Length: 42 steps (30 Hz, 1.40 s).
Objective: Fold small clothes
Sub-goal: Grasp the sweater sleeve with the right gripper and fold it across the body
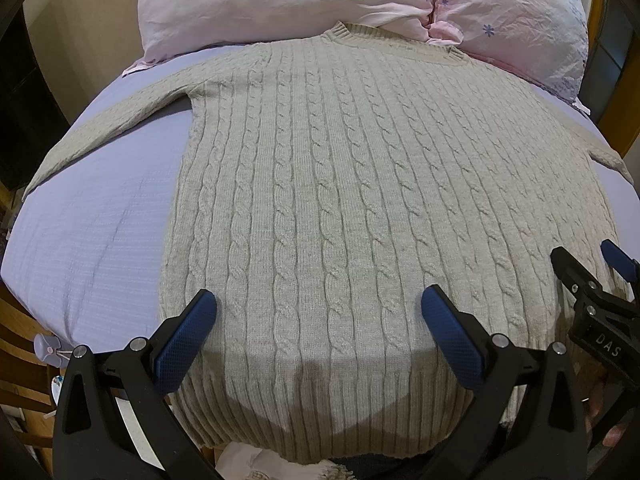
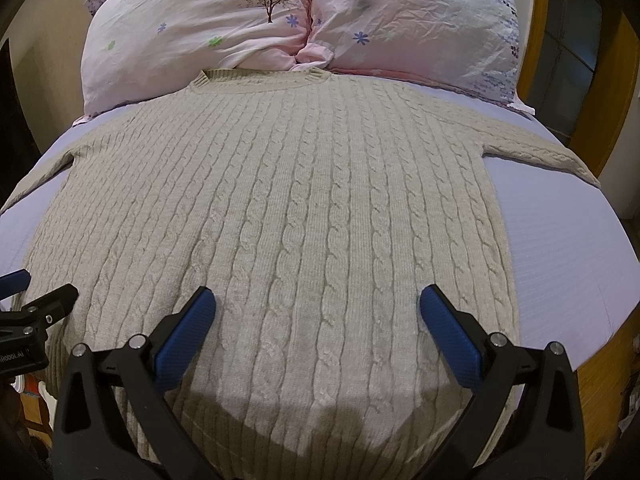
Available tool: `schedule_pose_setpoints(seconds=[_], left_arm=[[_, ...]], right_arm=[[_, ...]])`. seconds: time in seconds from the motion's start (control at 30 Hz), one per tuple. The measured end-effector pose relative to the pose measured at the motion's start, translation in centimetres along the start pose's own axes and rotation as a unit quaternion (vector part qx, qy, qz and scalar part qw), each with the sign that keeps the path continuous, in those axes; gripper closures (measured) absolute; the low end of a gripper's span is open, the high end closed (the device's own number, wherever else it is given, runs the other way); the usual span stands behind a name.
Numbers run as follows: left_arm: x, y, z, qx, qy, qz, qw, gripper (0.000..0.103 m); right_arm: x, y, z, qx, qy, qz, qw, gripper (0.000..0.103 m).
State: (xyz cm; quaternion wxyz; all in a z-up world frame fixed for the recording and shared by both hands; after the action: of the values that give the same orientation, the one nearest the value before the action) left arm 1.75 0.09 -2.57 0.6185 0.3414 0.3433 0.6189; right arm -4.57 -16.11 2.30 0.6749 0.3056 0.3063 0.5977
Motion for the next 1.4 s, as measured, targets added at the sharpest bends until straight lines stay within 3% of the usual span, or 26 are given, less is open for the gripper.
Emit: schedule_pose_setpoints(seconds=[0.13, 0.23, 0.37, 0.43, 0.5, 0.53, 0.57, 0.67, 0.7, 0.9, 0.97, 1.03, 1.1, 1.17, 1.2, 1.23, 1.3, 1.33, 1.4], left_arm=[[0.2, 0.0, 0.2, 0.006, -0.006, -0.012, 0.9999, 0.001], [1.1, 0.5, 1.2, -0.003, 0.005, -0.047, 0.9989, 0.001], [4.5, 1.6, 4.0, -0.068, 0.054, -0.090, 0.9922, 0.001], [6.4, 1.9, 5.4, -0.104, 0.085, -0.128, 0.9826, 0.001], [8.0, 2.0, 6.6, -0.140, 0.110, -0.150, 0.9725, 0.001], [8.4, 2.1, 7.1, -0.149, 0.115, -0.149, 0.9707, 0.001], [8.9, 2.1, 7.7, -0.159, 0.120, -0.142, 0.9697, 0.001], [9.7, 2.0, 9.3, -0.173, 0.124, -0.117, 0.9700, 0.001], [10.0, 1.8, 9.6, -0.176, 0.126, -0.109, 0.9703, 0.001], [11.4, 0.6, 10.5, -0.175, 0.151, -0.090, 0.9688, 0.001], [11.9, 0.2, 10.6, -0.173, 0.158, -0.085, 0.9684, 0.001], [12.7, 0.1, 10.7, -0.174, 0.171, -0.080, 0.9665, 0.001], [13.5, 0.0, 10.7, -0.174, 0.183, -0.077, 0.9646, 0.001], [14.6, -0.1, 10.6, -0.176, 0.197, -0.080, 0.9613, 0.001], [15.1, 0.0, 10.6, -0.178, 0.204, -0.083, 0.9591, 0.001], [16.1, 0.1, 10.4, -0.182, 0.217, -0.090, 0.9550, 0.001], [17.5, 0.2, 10.2, -0.188, 0.237, -0.097, 0.9482, 0.001], [18.5, 0.3, 10.0, -0.191, 0.251, -0.098, 0.9439, 0.001], [20.5, 0.3, 9.8, -0.194, 0.276, -0.093, 0.9368, 0.001]], right_arm=[[-0.5, 0.1, 0.2, -0.014, 0.005, 0.020, 1.000, 0.002], [-4.0, 1.2, 1.8, -0.048, -0.044, 0.035, 0.997, 0.002], [-15.2, 2.4, 5.7, -0.099, -0.172, 0.017, 0.980, 0.002], [-21.1, 2.1, 6.8, -0.109, -0.245, 0.023, 0.963, 0.007], [-28.1, 1.0, 7.5, -0.108, -0.333, 0.031, 0.936, 0.031], [-32.0, 0.1, 7.6, -0.104, -0.386, 0.039, 0.916, 0.050], [-34.7, -0.7, 7.4, -0.101, -0.426, 0.043, 0.898, 0.062], [-40.8, -3.1, 6.3, -0.087, -0.519, 0.036, 0.849, 0.065], [-42.0, -3.7, 6.0, -0.081, -0.537, 0.029, 0.839, 0.065], [-45.8, -6.9, 4.7, -0.045, -0.582, -0.015, 0.812, 0.063], [-46.2, -7.0, 4.2, -0.057, -0.591, -0.013, 0.805, 0.065], [-46.2, -7.2, 4.1, -0.064, -0.587, -0.020, 0.807, 0.069], [-46.6, -7.8, 4.2, -0.056, -0.579, -0.030, 0.813, 0.094], [-46.8, -8.2, 4.7, -0.059, -0.578, -0.031, 0.813, 0.096], [-46.3, -7.5, 5.5, -0.072, -0.567, -0.038, 0.820, 0.096], [-45.4, -6.4, 6.4, -0.089, -0.545, -0.045, 0.832, 0.097], [-41.7, -3.5, 10.1, -0.134, -0.469, -0.050, 0.871, 0.097], [-38.5, -1.7, 12.4, -0.161, -0.423, -0.027, 0.891, 0.097], [-32.9, 0.4, 15.7, -0.192, -0.356, 0.020, 0.914, 0.097]])
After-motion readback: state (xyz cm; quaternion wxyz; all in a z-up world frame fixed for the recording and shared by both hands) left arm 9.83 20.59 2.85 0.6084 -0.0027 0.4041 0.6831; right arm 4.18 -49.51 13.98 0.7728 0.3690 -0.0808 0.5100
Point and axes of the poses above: each gripper's, at about its wrist camera, not at the fingertips, and y roughly against the way its jaws point, x to its left, z to its top, the point moved 3 cm from there along -y, roughly the way its jaws point, and after that the axes turned 3 degrees about y, right-handed, at the moved point
